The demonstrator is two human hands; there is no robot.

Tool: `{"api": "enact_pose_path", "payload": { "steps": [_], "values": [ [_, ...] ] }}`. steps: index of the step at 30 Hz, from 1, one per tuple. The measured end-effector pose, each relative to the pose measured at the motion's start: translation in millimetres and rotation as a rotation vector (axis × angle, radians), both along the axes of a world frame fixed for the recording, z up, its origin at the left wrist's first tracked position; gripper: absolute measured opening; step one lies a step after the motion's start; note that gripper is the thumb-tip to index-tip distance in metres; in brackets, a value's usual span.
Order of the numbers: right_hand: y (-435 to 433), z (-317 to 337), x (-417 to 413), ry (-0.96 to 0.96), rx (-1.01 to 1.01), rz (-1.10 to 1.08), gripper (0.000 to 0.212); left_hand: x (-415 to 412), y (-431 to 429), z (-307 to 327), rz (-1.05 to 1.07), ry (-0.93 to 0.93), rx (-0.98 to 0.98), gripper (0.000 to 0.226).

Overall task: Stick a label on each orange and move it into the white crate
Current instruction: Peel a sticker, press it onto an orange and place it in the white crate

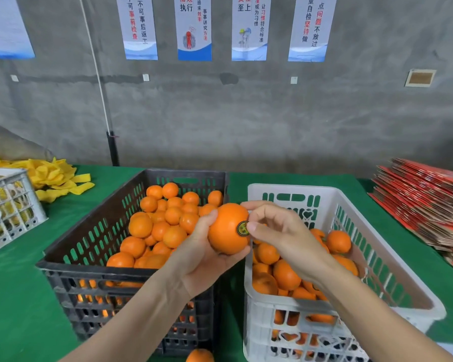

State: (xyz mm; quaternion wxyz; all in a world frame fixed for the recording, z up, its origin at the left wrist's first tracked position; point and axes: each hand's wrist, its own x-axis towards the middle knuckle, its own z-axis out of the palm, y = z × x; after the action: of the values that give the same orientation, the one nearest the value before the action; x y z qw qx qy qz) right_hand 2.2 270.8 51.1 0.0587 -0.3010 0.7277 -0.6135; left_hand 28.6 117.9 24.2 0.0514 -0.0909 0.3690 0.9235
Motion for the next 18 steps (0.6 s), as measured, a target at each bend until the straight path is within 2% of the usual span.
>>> {"api": "enact_pose_path", "payload": {
  "steps": [2, 7, 13, 18],
  "values": [
    [4, 3, -1, 0.032, 0.096, 0.004, 0.021, 4, 6, -1, -0.039, -0.008, 0.079, 0.042],
    [12, 7, -4, 0.110, 0.279, -0.012, 0.020, 7, 17, -2, -0.074, 0.005, 0.041, 0.033],
    [20, 10, -7, 0.268, 0.436, -0.016, 0.015, 11, 27, -5, -0.134, 0.008, 0.058, 0.051],
    [23, 13, -6, 0.425, 0.546, -0.036, 0.022, 12, 36, -7, -0.134, 0.036, 0.099, 0.044]
  ]
}}
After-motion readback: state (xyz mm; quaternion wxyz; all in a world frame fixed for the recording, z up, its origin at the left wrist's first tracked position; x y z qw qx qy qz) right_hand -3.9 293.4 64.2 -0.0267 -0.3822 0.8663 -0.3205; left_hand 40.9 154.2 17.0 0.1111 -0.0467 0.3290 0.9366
